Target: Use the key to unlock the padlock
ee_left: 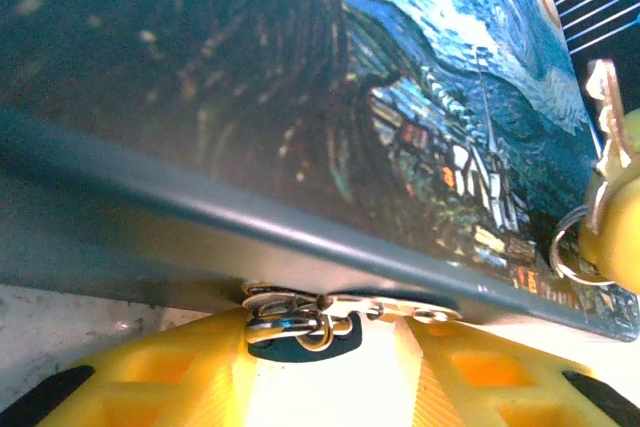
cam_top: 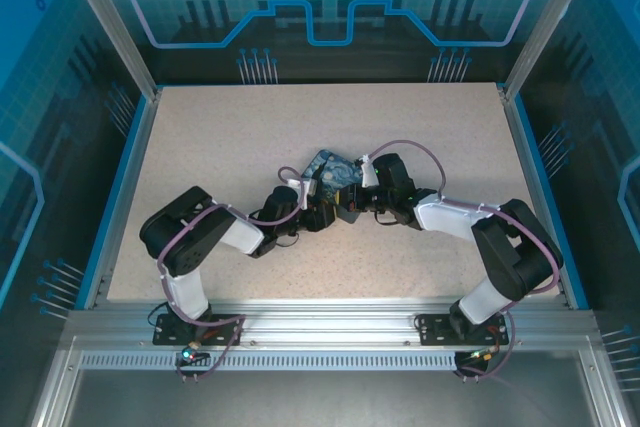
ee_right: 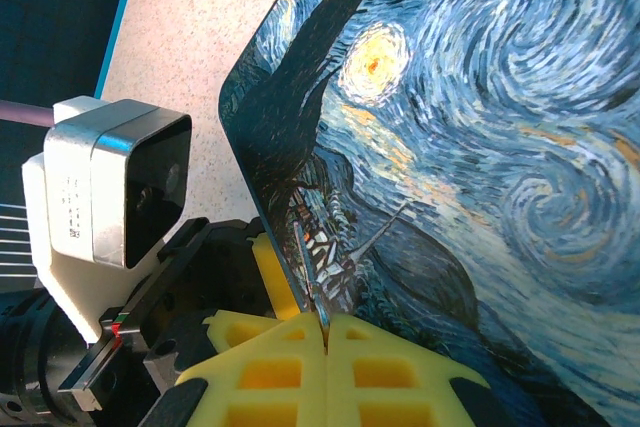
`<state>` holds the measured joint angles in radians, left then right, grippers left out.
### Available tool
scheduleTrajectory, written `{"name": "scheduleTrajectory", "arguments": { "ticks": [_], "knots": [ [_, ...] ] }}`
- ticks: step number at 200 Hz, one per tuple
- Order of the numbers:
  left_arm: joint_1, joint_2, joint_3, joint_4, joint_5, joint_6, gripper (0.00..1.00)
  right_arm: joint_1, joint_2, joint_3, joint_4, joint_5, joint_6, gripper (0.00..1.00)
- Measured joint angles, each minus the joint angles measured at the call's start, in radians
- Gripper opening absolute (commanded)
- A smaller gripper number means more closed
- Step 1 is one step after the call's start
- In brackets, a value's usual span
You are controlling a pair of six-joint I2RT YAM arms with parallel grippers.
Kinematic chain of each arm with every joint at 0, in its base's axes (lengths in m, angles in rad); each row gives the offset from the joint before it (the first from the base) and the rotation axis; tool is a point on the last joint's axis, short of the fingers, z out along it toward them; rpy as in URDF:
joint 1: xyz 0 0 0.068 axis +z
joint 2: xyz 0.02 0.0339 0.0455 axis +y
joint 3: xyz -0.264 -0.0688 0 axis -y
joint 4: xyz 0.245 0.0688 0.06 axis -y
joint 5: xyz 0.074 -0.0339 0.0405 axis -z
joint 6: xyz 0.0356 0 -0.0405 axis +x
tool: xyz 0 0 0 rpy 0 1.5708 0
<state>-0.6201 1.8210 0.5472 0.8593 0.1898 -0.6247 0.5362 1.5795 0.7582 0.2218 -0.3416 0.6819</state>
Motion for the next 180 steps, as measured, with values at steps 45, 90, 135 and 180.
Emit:
{"name": "scheduleTrajectory", "arguments": {
  "ticks": [45,90,135,180],
  "knots": [
    [0.000,0.002,0.000,0.003,0.002,-0.025,0.41,0.000,0.000,0.000,0.000,0.001,0.000,0.00],
    [-0.001,0.008,0.000,0.012,0.002,-0.039,0.39,0.000,0.000,0.000,0.000,0.001,0.000,0.00],
    [-0.004,0.011,0.000,0.014,0.003,-0.058,0.35,0.000,0.000,0.000,0.001,0.001,0.000,0.00],
    [-0.004,0.011,0.000,0.013,0.002,-0.067,0.33,0.001,0.000,0.000,0.002,0.002,0.000,0.00]
  ]
}}
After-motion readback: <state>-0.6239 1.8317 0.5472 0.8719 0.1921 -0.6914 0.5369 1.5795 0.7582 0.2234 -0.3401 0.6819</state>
